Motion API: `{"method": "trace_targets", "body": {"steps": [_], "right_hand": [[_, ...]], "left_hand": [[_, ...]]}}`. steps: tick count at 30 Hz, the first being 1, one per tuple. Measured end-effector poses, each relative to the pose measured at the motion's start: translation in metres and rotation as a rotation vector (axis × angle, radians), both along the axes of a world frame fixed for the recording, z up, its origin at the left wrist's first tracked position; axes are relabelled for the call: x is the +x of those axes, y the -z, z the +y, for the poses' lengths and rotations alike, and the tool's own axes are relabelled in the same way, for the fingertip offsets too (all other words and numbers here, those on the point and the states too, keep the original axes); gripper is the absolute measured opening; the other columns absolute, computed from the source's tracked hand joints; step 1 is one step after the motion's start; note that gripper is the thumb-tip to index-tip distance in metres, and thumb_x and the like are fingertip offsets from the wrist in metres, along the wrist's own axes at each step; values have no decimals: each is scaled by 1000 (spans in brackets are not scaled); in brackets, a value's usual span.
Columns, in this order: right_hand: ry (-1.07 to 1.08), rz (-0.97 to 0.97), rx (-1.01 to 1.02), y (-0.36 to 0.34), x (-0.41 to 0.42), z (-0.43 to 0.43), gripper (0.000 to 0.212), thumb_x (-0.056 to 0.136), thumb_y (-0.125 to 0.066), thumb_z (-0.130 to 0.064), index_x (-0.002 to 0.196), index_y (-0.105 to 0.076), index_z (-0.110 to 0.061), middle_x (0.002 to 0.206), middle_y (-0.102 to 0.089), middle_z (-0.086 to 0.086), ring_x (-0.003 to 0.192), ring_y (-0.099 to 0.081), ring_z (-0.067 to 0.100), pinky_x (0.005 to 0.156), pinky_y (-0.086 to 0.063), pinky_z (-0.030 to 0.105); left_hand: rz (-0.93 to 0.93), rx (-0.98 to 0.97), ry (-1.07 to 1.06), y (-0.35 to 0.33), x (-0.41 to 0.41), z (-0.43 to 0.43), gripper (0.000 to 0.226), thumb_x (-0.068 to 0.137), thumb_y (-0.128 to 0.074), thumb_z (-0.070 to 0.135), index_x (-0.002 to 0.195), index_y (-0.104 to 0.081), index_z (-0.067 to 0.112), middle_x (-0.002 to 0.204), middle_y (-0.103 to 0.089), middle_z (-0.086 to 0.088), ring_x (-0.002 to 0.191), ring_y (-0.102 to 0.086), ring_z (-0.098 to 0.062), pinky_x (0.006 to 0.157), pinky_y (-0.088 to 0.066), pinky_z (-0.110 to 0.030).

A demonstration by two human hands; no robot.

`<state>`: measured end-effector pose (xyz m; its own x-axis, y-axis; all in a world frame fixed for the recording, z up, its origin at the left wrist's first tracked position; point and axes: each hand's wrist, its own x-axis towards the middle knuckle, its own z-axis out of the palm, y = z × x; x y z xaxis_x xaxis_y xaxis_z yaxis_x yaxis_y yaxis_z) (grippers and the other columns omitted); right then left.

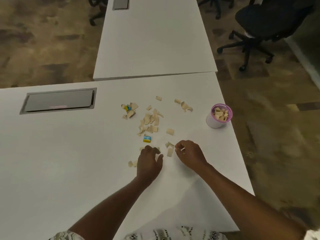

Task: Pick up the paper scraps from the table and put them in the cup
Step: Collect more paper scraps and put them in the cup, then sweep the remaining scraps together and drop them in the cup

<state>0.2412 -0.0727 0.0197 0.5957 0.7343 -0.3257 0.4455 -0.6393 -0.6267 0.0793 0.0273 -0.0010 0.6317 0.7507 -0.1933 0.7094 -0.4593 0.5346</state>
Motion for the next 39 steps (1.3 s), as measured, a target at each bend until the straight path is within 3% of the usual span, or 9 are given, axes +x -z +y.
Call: {"method": "trace_targets", "body": {"steps": [5,13,17,22,24,27,32,35,39], "right_hand": [[-198,-42,-66,16,-47,8,20,90,-59,-22,105,-70,-18,107,-65,5,102,-61,25,84,-51,35],[-470,-217,-306,36,-64,28,26,96,-39,-21,101,-63,-12,104,-56,9,102,-55,29,78,-49,37],[-460,-216,-269,37,-50,43,28,94,-47,-22,116,-62,-16,118,-53,6,114,-50,26,85,-49,36],[-327,-339,-149,33,-25,66,38,90,-54,-21,128,-57,-18,130,-50,5,122,-46,27,88,-50,39],[-252,-326,-134,35,-14,71,50,90,-57,-25,139,-48,-19,146,-39,9,135,-37,29,98,-48,42],[-218,-157,-267,40,0,76,79,89,-63,-41,154,-21,-25,164,-6,9,151,-7,33,113,-35,49],[-394,-88,-407,49,-6,79,110,78,-67,-64,157,0,-29,165,12,5,152,10,35,112,-33,56],[-488,-139,-382,55,-26,76,106,80,-69,-57,157,-1,-29,166,9,6,152,7,36,106,-42,53],[-580,-234,-324,58,-49,69,73,99,-53,-26,157,-11,-26,166,2,9,152,-2,35,98,-51,45]], "left_hand": [[161,148,84,16,-76,9,23,82,-72,27,98,-67,11,98,-59,-10,82,-58,-32,64,-51,-41],[280,92,293,36,-105,22,37,87,-62,36,114,-61,10,124,-55,-15,101,-56,-36,74,-51,-40],[258,113,393,36,-83,36,54,91,-55,42,135,-52,10,139,-48,-15,119,-51,-36,86,-50,-41],[213,192,380,30,-44,63,54,88,-59,36,134,-50,12,140,-47,-14,111,-53,-34,78,-51,-41],[220,208,366,30,-31,73,61,86,-61,37,139,-46,11,146,-43,-16,114,-52,-35,80,-51,-41],[260,166,422,34,-17,86,91,83,-64,54,155,-23,17,163,-17,-16,137,-33,-34,101,-44,-44],[344,141,560,45,-12,95,109,75,-66,68,157,-14,18,166,-4,-12,145,-20,-34,111,-37,-45],[343,164,557,50,-19,90,100,79,-66,64,155,-21,17,165,-11,-12,142,-27,-32,107,-40,-43],[285,143,488,49,-29,80,77,86,-69,46,148,-39,15,157,-33,-15,130,-44,-33,97,-49,-42]]}}
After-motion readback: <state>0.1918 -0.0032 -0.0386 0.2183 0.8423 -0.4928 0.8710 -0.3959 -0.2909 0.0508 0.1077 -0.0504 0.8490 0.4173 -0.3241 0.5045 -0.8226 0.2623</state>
